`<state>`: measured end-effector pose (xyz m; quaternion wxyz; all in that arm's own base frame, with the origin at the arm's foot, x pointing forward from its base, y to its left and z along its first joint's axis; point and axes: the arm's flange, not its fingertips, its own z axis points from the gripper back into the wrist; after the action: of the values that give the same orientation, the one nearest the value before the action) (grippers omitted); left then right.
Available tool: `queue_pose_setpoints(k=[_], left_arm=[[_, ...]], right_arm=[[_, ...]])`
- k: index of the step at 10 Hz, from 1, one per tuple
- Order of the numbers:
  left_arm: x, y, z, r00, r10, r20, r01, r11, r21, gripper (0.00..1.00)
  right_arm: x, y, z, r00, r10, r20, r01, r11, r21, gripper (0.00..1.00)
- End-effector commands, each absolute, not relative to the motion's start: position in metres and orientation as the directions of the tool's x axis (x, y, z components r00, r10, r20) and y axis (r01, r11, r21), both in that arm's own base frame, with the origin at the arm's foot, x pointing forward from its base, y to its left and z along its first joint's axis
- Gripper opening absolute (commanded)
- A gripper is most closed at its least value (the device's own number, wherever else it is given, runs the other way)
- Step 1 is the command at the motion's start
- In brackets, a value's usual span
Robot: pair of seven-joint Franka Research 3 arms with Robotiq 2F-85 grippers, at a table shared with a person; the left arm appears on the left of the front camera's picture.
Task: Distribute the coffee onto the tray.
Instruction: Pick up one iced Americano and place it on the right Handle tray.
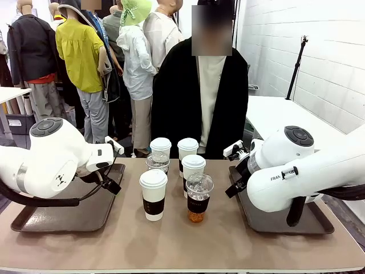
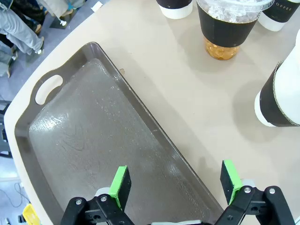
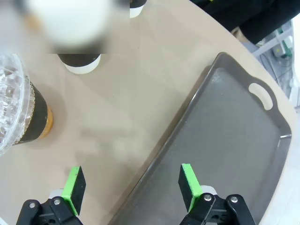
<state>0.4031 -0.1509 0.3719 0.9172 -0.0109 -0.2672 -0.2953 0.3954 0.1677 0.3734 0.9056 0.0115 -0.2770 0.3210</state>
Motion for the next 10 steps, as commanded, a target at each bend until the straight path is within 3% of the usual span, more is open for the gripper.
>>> queue_pose_setpoints(k=[1, 8, 10], left_arm=[[0.403, -0.151, 0.372, 0.683, -0.536, 0.497, 0.547, 0.826, 0.138, 1.00], [0.403, -0.151, 0.372, 0.683, -0.536, 0.497, 0.548, 0.825, 0.138, 1.00], [0.403, -0.146, 0.395, 0.671, -0.543, 0.505, 0.545, 0.823, 0.161, 1.00]], right_arm=[[0.395, 0.168, 0.373, 0.641, 0.575, 0.509, -0.588, 0.794, -0.157, 1.00], [0.395, 0.168, 0.373, 0.640, 0.575, 0.509, -0.588, 0.794, -0.157, 1.00], [0.398, 0.161, 0.395, 0.637, 0.560, 0.530, -0.580, 0.801, -0.149, 1.00]])
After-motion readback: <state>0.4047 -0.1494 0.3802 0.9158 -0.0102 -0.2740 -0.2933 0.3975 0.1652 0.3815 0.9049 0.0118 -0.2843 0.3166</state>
